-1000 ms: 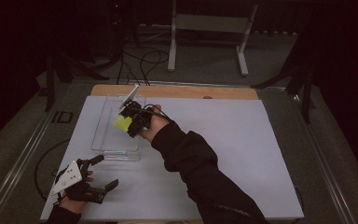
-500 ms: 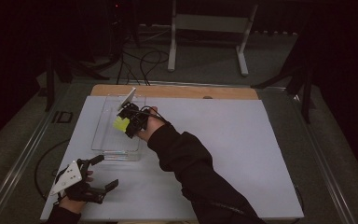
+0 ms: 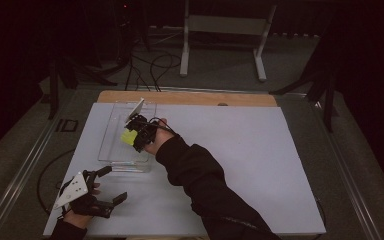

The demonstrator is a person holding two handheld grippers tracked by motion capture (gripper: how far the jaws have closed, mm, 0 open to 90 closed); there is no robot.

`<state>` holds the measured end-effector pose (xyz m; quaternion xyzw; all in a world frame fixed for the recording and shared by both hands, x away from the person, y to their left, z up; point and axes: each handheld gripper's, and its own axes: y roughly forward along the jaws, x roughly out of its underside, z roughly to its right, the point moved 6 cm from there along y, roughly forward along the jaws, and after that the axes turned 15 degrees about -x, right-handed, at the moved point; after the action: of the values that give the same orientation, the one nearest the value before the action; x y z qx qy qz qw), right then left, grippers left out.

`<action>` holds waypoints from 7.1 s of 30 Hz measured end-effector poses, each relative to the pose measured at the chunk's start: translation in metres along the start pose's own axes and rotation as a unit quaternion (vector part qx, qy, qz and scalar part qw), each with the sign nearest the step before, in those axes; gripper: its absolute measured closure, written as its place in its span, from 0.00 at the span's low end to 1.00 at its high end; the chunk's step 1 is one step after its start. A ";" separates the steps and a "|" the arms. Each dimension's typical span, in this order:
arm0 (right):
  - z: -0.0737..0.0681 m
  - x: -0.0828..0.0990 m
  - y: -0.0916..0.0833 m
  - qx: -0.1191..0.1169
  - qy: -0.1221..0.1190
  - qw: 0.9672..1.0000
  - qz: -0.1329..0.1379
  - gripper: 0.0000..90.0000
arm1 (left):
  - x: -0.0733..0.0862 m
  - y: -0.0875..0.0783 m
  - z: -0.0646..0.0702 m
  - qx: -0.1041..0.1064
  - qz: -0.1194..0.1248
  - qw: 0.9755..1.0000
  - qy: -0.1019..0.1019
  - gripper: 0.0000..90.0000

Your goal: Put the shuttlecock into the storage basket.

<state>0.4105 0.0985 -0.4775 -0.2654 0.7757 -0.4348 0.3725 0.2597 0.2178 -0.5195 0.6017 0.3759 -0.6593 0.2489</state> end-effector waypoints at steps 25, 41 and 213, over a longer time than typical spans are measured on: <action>-0.007 0.010 0.026 -0.013 0.005 0.999 -0.048 0.72 | 0.000 0.001 0.000 0.001 -0.003 1.000 -0.003 0.00; -0.007 0.008 0.021 -0.013 0.006 0.999 -0.043 0.65 | 0.001 0.001 0.000 0.004 -0.005 1.000 -0.004 0.00; 0.122 0.346 -0.102 0.075 -0.026 0.950 0.302 0.09 | 0.003 0.007 0.002 0.010 -0.017 1.000 -0.002 0.00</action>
<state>0.3170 -0.2639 -0.5506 -0.0012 0.7750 -0.3518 0.5250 0.2641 0.2126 -0.5238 0.5963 0.3792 -0.6682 0.2327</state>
